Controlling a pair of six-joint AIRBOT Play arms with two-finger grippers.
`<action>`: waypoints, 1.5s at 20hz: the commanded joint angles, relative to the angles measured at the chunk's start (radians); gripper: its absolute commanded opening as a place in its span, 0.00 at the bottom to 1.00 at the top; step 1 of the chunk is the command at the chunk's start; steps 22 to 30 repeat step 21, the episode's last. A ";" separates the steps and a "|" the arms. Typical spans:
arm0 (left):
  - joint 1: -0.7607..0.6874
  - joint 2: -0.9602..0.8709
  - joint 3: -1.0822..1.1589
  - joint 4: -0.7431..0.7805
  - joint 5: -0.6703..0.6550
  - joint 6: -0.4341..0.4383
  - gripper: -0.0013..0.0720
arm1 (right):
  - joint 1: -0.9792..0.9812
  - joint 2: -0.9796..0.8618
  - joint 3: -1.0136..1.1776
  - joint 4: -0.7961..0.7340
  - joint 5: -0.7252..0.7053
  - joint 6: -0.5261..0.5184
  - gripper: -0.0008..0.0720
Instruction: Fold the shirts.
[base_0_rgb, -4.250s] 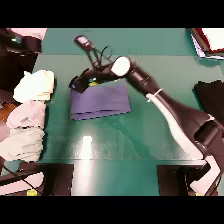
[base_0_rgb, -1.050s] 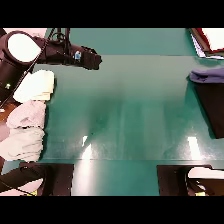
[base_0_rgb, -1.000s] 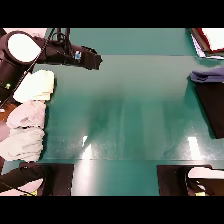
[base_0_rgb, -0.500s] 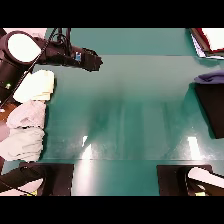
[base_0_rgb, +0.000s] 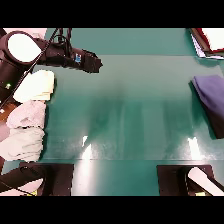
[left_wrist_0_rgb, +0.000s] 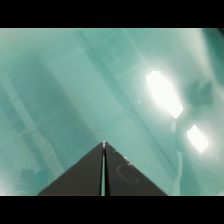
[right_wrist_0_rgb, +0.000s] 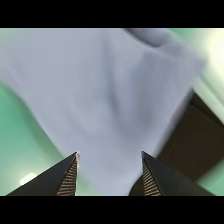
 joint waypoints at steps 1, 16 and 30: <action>0.000 0.001 0.000 0.000 -0.002 0.006 0.05 | 0.000 0.035 -0.070 -0.238 0.128 0.035 0.65; 0.000 0.001 0.001 -0.001 0.082 0.005 0.05 | 0.250 0.035 -0.074 0.232 0.151 -0.023 0.03; 0.000 0.001 0.001 -0.001 0.117 0.005 0.05 | 0.307 0.035 -0.074 0.231 0.157 -0.023 0.03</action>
